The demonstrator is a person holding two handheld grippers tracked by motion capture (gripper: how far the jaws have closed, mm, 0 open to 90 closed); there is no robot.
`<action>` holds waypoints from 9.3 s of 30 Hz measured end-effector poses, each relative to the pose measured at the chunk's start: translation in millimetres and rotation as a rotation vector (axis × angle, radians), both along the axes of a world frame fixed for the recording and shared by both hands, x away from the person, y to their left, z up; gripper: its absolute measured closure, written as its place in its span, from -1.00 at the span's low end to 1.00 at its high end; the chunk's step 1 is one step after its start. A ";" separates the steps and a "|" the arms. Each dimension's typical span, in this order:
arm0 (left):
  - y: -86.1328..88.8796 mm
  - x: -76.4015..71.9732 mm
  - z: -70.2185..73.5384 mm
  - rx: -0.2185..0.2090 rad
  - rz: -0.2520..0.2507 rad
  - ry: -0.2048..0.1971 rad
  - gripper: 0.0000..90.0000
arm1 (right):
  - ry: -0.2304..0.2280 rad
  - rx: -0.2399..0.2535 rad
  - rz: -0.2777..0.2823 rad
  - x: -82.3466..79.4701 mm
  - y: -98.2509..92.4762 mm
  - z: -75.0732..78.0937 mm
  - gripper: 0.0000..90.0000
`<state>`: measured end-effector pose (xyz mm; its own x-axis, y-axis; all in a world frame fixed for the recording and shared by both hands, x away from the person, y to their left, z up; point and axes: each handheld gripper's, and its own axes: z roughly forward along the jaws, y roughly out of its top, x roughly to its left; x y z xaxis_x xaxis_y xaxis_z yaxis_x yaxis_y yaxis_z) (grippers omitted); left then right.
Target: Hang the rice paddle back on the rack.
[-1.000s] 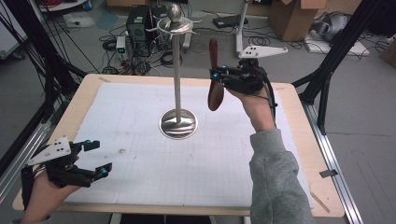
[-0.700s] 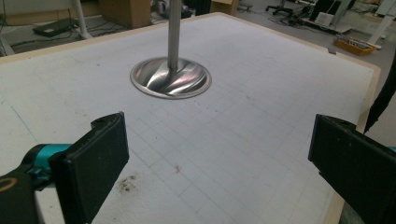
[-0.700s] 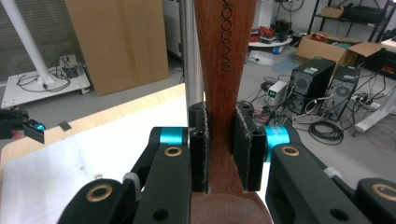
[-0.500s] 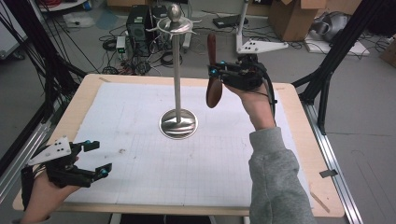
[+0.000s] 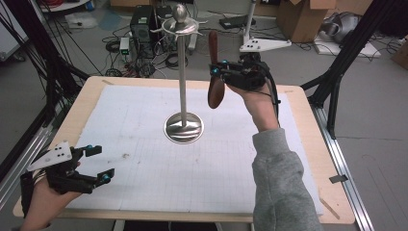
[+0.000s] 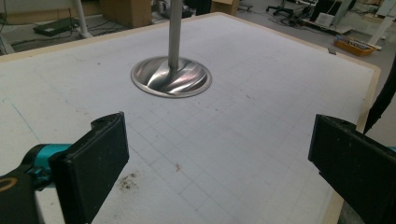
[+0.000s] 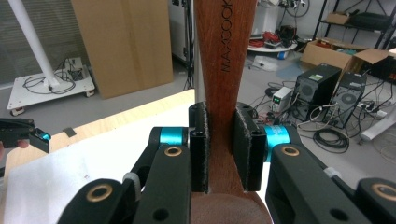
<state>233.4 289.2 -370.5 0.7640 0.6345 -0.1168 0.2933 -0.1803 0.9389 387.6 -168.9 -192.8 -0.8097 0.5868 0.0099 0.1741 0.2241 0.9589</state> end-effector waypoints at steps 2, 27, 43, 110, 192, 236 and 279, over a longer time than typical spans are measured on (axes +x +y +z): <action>0.1 -0.2 0.1 0.002 -0.001 0.000 -0.88 | -0.004 -0.003 -0.003 0.3 1.2 0.8 0.73; 1.5 -3.1 1.7 -0.001 -0.003 -0.003 -0.88 | -0.028 -0.002 -0.017 3.7 12.4 3.0 0.73; 3.6 -4.3 2.0 -0.005 0.002 -0.002 -0.88 | -0.019 -0.010 -0.026 7.4 16.4 1.8 0.73; 7.4 -9.5 1.3 -0.004 0.011 0.001 -0.88 | -0.015 0.002 -0.002 17.9 32.3 -5.9 0.70; -55.1 39.2 5.6 -0.015 -0.154 -0.002 -0.88 | 0.031 0.000 -0.015 -36.6 -33.9 -87.9 -0.98; -49.2 41.0 5.6 -0.025 -0.130 -0.019 -0.88 | 0.054 0.033 -0.177 -56.2 -94.7 -149.9 -0.98; -40.1 36.8 12.1 -0.054 -0.087 -0.066 -0.88 | 0.143 0.087 -0.239 -93.9 -150.0 -190.2 -0.98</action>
<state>270.2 249.1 -358.5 0.8231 0.5597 -0.0962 0.2156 -0.1512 0.9647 293.7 -318.9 -383.0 -0.6356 0.7525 0.1728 0.3469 0.0784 0.9346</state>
